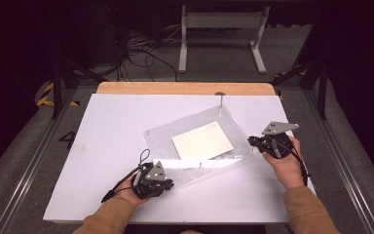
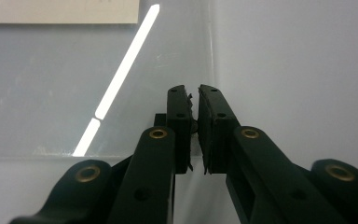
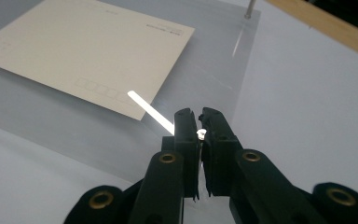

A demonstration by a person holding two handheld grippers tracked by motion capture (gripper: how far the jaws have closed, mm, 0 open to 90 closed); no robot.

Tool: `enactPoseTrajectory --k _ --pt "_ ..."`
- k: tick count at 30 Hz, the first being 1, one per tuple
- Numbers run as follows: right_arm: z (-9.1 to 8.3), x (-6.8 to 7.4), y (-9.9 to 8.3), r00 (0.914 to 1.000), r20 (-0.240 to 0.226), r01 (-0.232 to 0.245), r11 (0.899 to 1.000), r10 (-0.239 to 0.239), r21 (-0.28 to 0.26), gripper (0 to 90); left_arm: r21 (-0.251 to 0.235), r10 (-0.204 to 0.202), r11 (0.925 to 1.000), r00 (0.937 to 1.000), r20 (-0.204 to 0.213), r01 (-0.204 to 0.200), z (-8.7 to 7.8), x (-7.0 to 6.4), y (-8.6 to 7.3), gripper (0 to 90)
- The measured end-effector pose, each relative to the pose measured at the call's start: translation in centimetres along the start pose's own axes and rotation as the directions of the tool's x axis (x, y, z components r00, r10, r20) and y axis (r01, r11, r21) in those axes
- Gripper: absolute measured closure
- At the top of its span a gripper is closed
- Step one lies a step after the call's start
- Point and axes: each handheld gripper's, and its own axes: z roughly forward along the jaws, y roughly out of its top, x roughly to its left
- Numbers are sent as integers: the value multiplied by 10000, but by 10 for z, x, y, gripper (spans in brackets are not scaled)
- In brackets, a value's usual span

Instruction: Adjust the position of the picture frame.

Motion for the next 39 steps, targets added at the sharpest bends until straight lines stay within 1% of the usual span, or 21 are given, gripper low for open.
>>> enactPoseTrajectory --k 2,4,5,7,8,9,10,15,20,21,25,29,30,31,33,34,35,36,37,38,39 --pt "12 -5 -9 9988 -228 -435 9987 441 260 845 36 -41 10000 10000 31 41 0 -1 0 836" --pt "12 -8 -14 9972 -412 -639 9977 630 -206 841 14 -64 10000 9999 81 63 0 -1 0 836" --pt "11 -7 -17 9970 -368 -691 9970 678 -354 832 9 -41 10000 9999 96 40 0 -1 0 836" --pt "8 -5 -19 9960 -70 -893 9949 890 -474 718 11 -39 10000 9999 118 39 0 -1 0 837" --pt "8 -5 -19 9960 -70 -893 9949 890 -474 718 11 -39 10000 9999 118 39 0 -1 0 837" --pt "4 -3 -20 9941 135 -1068 9923 1079 -627 672 8 -16 10000 9998 201 16 1 -2 1 837" --pt "-5 0 -26 9889 449 -1351 9828 1416 -1256 655 12 34 10000 9997 228 -34 1 -3 1 837" --pt "-33 8 -40 9746 915 -1810 9592 2046 -2171 635 52 596 9982 9954 751 -601 5 -23 7 836" --pt "-50 20 -49 9766 834 -1780 9629 1981 -2028 637 63 1151 9931 9857 1232 -1167 12 -45 18 836" --pt "-51 22 -50 9772 747 -1813 9644 1986 -1925 638 17 1279 9916 9812 1443 -1294 15 -50 21 836" --pt "-46 28 -57 9800 304 -1910 9722 1968 -1356 665 -114 1554 9877 9700 1869 -1560 23 -64 29 833" --pt "-38 25 -61 9748 378 -2152 9714 2199 -1006 683 -249 1823 9831 9604 2107 -1812 25 -67 32 825" --pt "-37 24 -61 9733 436 -2207 9708 2255 -944 686 -460 1720 9851 9596 2225 -1659 22 -62 30 819" --pt "-36 22 -61 9711 551 -2266 9696 2322 -928 689 -670 1588 9868 9632 2167 -1476 19 -58 29 778" --pt "-34 18 -58 9674 705 -2360 9668 2433 -976 693 -1131 1058 9900 9734 2030 -840 6 -41 23 688" --pt "-32 17 -56 9666 780 -2360 9667 2439 -986 696 -1440 773 9884 9768 1999 -488 0 -30 20 656" --pt "-31 15 -53 9665 857 -2334 9674 2420 -986 698 -1836 431 9830 9797 1958 -66 -6 -20 15 629" --pt "-31 15 -53 9665 857 -2334 9674 2420 -986 698 -1836 431 9830 9797 1958 -66 -6 -20 15 597" --pt "-26 12 -49 9648 974 -2357 9675 2443 -919 699 -1919 -193 9807 9957 901 364 -19 1 7 564" --pt "-24 11 -48 9632 1000 -2413 9666 2493 -861 699 -1919 -193 9807 9957 901 364 -19 1 7 529" --pt "-21 10 -47 9630 1039 -2415 9672 2489 -788 699 -2200 -1250 9667 9914 394 1306 -29 27 -3 506"
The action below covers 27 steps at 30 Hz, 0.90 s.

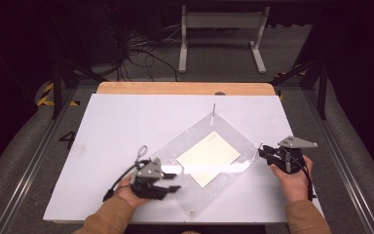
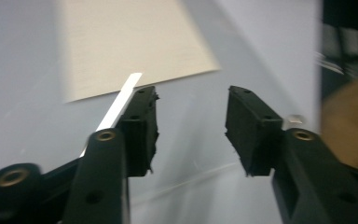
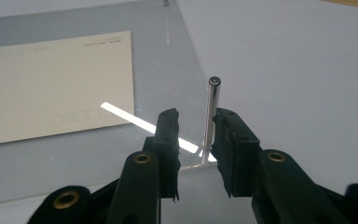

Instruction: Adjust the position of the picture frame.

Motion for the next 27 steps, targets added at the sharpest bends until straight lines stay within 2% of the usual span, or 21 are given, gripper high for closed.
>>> enactPoseTrajectory --k 1,2,3,4,5,6,7,9,11,12,13,15,19,21,25,27 --pt "2 0 1 10000 20 -11 10000 11 42 701 -87 -420 9991 9982 -438 416 -6 13 -3 510" --pt "4 0 1 10000 73 -12 10000 11 81 700 -142 -832 9965 9934 -793 823 -10 24 -5 519" --pt "5 0 1 9999 104 -14 10000 13 99 700 -142 -832 9965 9934 -793 823 -10 24 -5 528" --pt "6 0 1 9999 110 -31 9999 30 114 700 -125 -1524 9883 9766 -1516 1522 -15 40 -9 530" --pt "6 0 1 9999 110 -35 9999 33 119 700 -94 -1799 9834 9667 -1821 1813 -16 46 -11 526" --pt "6 0 1 9999 110 -35 9999 33 119 700 -94 -1799 9834 9667 -1821 1813 -16 46 -11 525" --pt "6 0 1 9999 108 -45 9999 44 101 700 168 -1786 9822 9569 -2291 1873 -15 54 -12 525" --pt "5 0 1 9999 116 -74 9999 73 80 700 236 -1902 9796 9580 -2147 1998 -13 56 -13 545" --pt "5 0 1 9999 91 -69 10000 69 57 700 684 -1668 9801 9603 -2235 1862 -8 56 -14 596" --pt "5 0 1 9999 84 -75 10000 75 45 700 684 -1668 9801 9603 -2235 1862 -8 56 -14 619" --pt "4 0 1 9999 76 -77 10000 77 20 700 1018 -1501 9793 9650 -2151 1750 -5 55 -15 646" --pt "4 -1 1 9999 58 -108 9999 108 -30 700 1297 -1282 9783 9635 -2352 1618 -2 54 -16 677" --pt "5 -1 1 9999 14 -134 9999 134 -4 700 1547 -1331 9727 9619 -2387 1730 3 57 -18 694" --pt "6 -1 1 9999 40 -108 9999 108 10 700 1465 -1341 9744 9642 -2287 1703 4 59 -18 699" --pt "5 -1 2 10000 65 -74 10000 74 -57 706 1569 -786 9801 9639 -2543 1213 7 56 -17 824" --pt "7 -1 2 9999 87 -72 10000 72 -14 706 1633 -773 9788 9611 -2650 1237 7 55 -16 834"
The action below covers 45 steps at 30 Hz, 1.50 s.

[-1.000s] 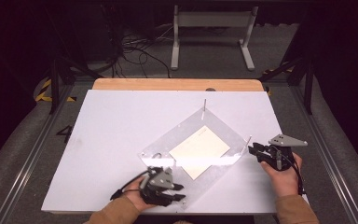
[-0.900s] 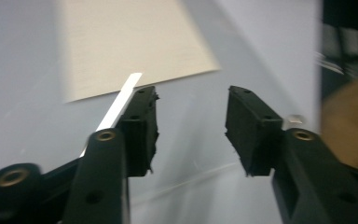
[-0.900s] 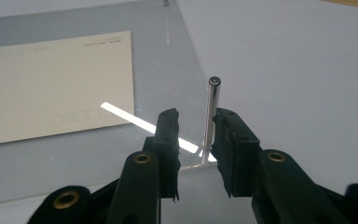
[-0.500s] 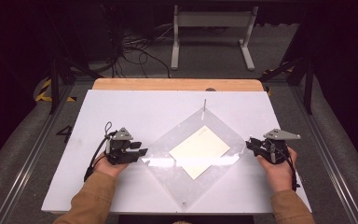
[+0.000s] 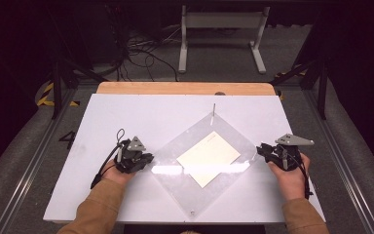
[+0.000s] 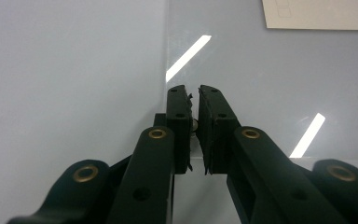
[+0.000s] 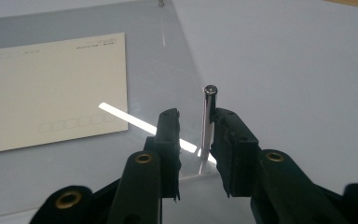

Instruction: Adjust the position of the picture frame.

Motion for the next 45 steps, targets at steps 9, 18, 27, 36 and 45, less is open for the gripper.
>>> enactPoseTrajectory --k 9,18,27,36,45 --pt "7 -4 2 9993 215 290 9994 -293 164 845 1 67 10000 9998 -160 -67 0 -2 0 840" --pt "15 -8 27 9966 405 706 9972 -715 239 849 104 487 9988 9987 -169 -486 -7 -14 -1 840" --pt "48 -8 78 9890 345 1437 9896 -1437 35 849 274 938 9952 9956 73 -940 -25 -37 -12 841" --pt "85 -15 103 9867 -36 1626 9867 -1626 33 849 -210 1746 9846 9774 1193 -1733 -37 -78 -7 900" --pt "129 -15 107 9881 -315 1530 9850 -1509 803 847 -522 2036 9789 9655 1625 -1976 -38 -94 -6 900"
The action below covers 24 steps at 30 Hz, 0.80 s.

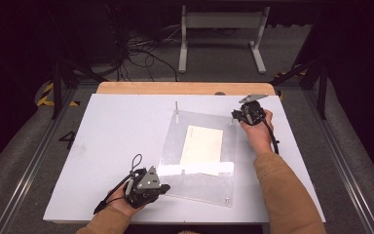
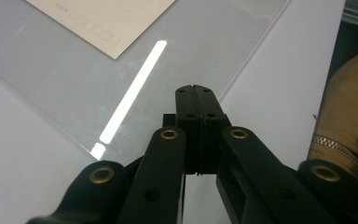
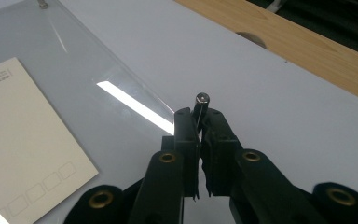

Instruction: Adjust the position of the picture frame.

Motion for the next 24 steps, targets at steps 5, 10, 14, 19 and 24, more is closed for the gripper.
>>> enactPoseTrajectory --k 5,10,14,19,24 --pt "8 1 6 10000 -76 -58 9999 58 -116 845 -120 -807 9967 9967 -10 807 0 17 -10 885" --pt "19 7 18 9996 146 260 9996 -261 88 840 112 -1076 9942 9940 212 1073 1 33 -20 760" --pt "19 6 17 10000 13 7 10000 -7 -2 842 383 -967 9948 9933 637 944 5 34 -23 705" --pt "19 6 17 10000 12 -26 10000 26 23 843 838 -458 9956 9981 400 423 10 30 -23 799" --pt "18 4 16 9991 -304 -308 9995 307 -31 849 753 -257 9970 9959 866 192 9 30 -24 829"
